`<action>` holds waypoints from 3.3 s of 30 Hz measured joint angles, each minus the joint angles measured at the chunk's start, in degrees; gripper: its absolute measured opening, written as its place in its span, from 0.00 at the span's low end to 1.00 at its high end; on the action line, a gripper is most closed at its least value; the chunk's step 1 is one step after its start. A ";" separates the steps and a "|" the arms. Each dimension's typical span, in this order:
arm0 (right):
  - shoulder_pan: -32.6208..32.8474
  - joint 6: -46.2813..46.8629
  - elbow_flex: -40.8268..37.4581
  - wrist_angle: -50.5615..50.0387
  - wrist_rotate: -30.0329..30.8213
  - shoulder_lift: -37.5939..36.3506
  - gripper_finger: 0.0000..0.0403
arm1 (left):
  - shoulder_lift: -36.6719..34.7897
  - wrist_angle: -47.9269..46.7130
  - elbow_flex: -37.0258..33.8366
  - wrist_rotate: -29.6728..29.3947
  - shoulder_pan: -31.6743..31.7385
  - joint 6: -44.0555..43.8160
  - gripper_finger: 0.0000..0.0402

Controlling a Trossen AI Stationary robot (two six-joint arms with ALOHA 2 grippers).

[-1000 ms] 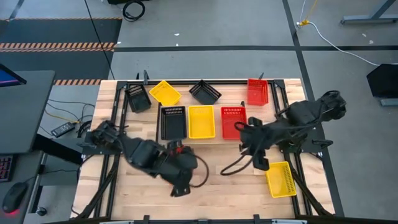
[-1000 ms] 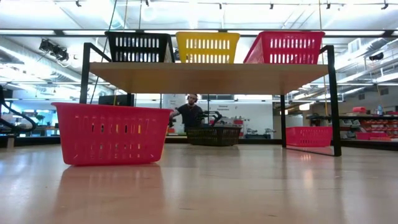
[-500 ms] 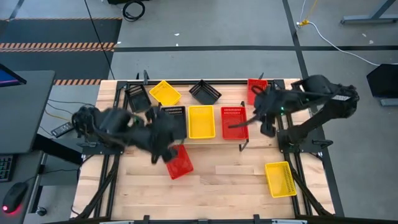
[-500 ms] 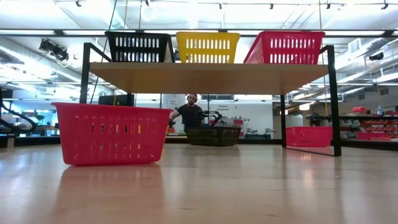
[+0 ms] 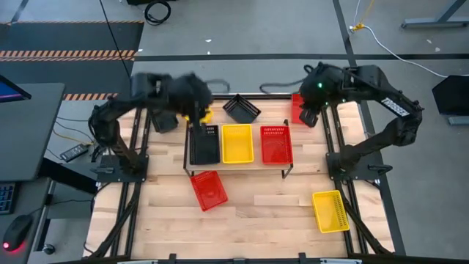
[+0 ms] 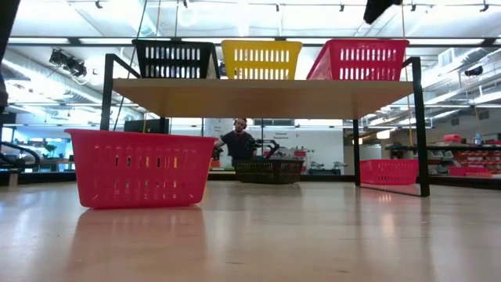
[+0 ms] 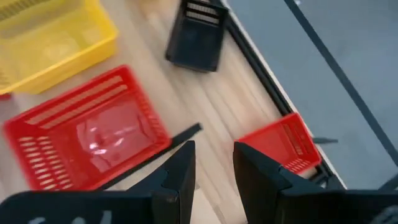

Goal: Stack baskets on shelf by color
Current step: Stack the top red basket on the red basket on the shelf

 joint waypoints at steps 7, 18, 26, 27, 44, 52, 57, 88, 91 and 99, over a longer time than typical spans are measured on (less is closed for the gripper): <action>-9.37 -2.31 0.00 2.64 -5.35 1.15 0.28 | 0.02 7.75 0.00 16.19 14.51 6.82 0.14; -14.99 -6.56 0.00 8.12 -13.10 12.25 0.28 | 0.46 11.21 -2.52 25.03 26.45 10.58 0.16; -19.87 -11.76 -0.02 10.73 -20.81 19.41 0.28 | 0.41 10.75 -10.58 31.71 28.85 7.55 0.13; -20.44 -12.14 -0.02 11.47 -21.78 19.67 0.28 | 0.36 10.80 -11.00 31.69 28.45 7.57 0.12; -35.13 -12.66 -2.08 12.30 -21.08 20.30 0.28 | 0.09 12.86 -11.21 26.41 27.73 5.64 0.10; -38.60 -15.72 -10.52 6.99 -21.06 20.24 0.28 | 0.11 17.04 -11.21 26.42 25.21 2.29 0.11; -36.94 -19.08 -15.69 3.11 -20.86 20.17 0.28 | 0.11 17.64 -11.21 26.42 23.39 3.38 0.10; -30.90 -25.81 -41.95 23.45 -13.49 13.77 0.54 | 0.13 16.81 -11.21 26.42 21.78 1.88 0.10; -30.90 -26.29 -42.16 25.66 -13.52 13.77 0.54 | 0.13 16.83 -11.21 26.42 21.26 1.84 0.10; -30.90 -26.78 -43.27 30.51 -13.51 13.79 0.51 | 0.13 16.83 -11.21 26.41 19.45 1.42 0.11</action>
